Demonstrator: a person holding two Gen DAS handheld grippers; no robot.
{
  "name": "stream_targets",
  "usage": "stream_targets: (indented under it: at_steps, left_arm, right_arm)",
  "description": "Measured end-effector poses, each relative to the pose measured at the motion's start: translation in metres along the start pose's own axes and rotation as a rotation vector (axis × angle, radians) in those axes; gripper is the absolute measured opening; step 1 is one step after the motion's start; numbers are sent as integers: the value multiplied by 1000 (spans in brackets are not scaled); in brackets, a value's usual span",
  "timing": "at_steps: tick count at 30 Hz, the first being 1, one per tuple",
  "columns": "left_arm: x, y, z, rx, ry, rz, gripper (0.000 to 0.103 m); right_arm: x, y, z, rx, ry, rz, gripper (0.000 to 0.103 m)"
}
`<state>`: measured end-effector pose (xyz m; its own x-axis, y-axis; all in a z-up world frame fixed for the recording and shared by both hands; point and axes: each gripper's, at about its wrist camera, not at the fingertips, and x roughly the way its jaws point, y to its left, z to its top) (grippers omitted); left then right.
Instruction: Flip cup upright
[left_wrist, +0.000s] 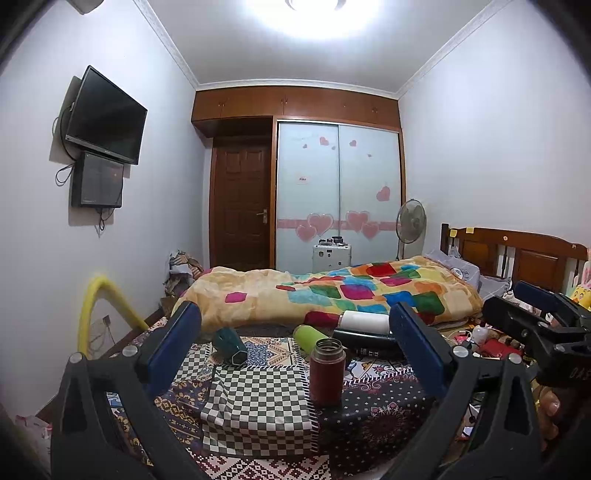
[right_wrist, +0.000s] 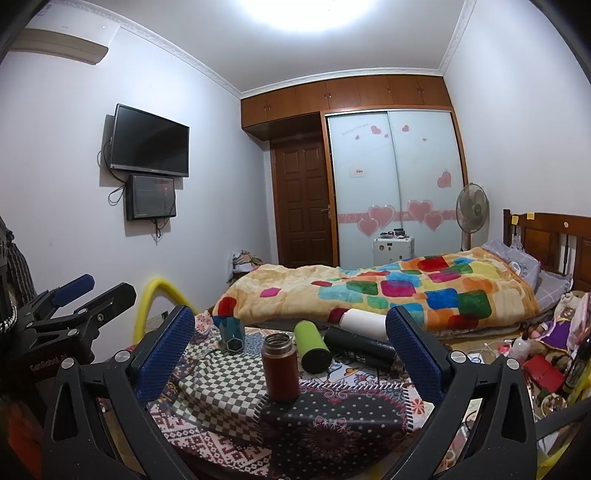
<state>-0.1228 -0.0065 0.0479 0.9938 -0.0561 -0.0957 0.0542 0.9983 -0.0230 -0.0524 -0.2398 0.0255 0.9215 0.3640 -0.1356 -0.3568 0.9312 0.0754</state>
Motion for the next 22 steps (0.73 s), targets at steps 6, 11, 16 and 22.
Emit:
stream_targets:
  at_steps: [6, 11, 16, 22]
  left_arm:
    - [1, 1, 0, 0, 4, -2, 103]
    - [5, 0, 0, 0, 26, -31, 103]
    - [7, 2, 0, -3, 34, -29, 103]
    - [9, 5, -1, -10, 44, -24, 103]
  right_arm:
    - [1, 0, 1, -1, 0, -3, 103]
    - [1, 1, 0, -3, 1, -2, 103]
    - [2, 0, -1, -1, 4, -4, 103]
    - [5, -2, -4, -2, 14, -7, 103]
